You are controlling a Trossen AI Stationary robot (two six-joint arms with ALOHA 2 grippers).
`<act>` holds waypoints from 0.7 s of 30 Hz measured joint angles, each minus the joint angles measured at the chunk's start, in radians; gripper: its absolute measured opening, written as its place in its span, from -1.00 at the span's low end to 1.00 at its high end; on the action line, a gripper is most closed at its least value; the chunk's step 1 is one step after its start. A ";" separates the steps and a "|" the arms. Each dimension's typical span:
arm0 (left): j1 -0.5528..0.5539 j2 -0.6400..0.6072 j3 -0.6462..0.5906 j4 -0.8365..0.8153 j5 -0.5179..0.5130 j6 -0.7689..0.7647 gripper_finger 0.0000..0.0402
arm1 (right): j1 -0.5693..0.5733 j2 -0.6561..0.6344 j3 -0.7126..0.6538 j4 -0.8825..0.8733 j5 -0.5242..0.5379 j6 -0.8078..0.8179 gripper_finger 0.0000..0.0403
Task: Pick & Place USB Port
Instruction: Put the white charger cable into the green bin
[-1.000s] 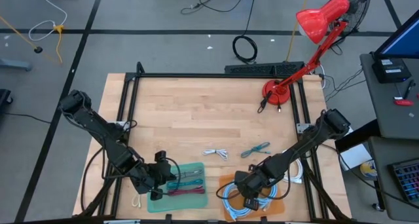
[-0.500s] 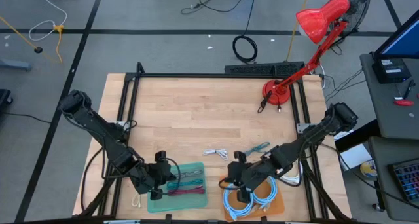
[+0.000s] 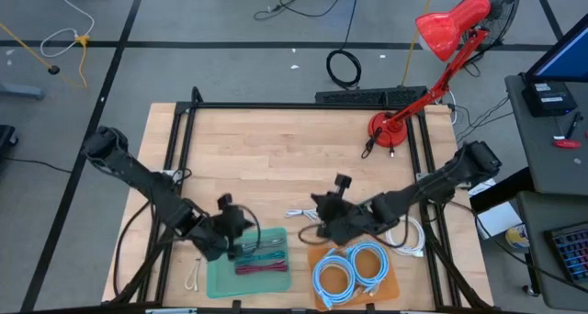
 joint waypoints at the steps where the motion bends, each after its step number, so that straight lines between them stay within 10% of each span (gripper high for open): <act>1: 0.013 -0.010 0.000 -0.057 -0.014 -0.068 -0.91 | -0.018 0.000 -0.016 0.023 -0.005 0.000 -1.00; 8: 0.092 -0.080 0.000 -0.514 0.004 -0.472 -0.91 | -0.128 0.000 -0.110 0.106 -0.176 -0.052 -1.00; 21: 0.243 -0.160 0.000 -0.574 0.102 -0.337 -0.91 | -0.197 0.000 -0.346 0.496 -0.487 -0.232 -1.00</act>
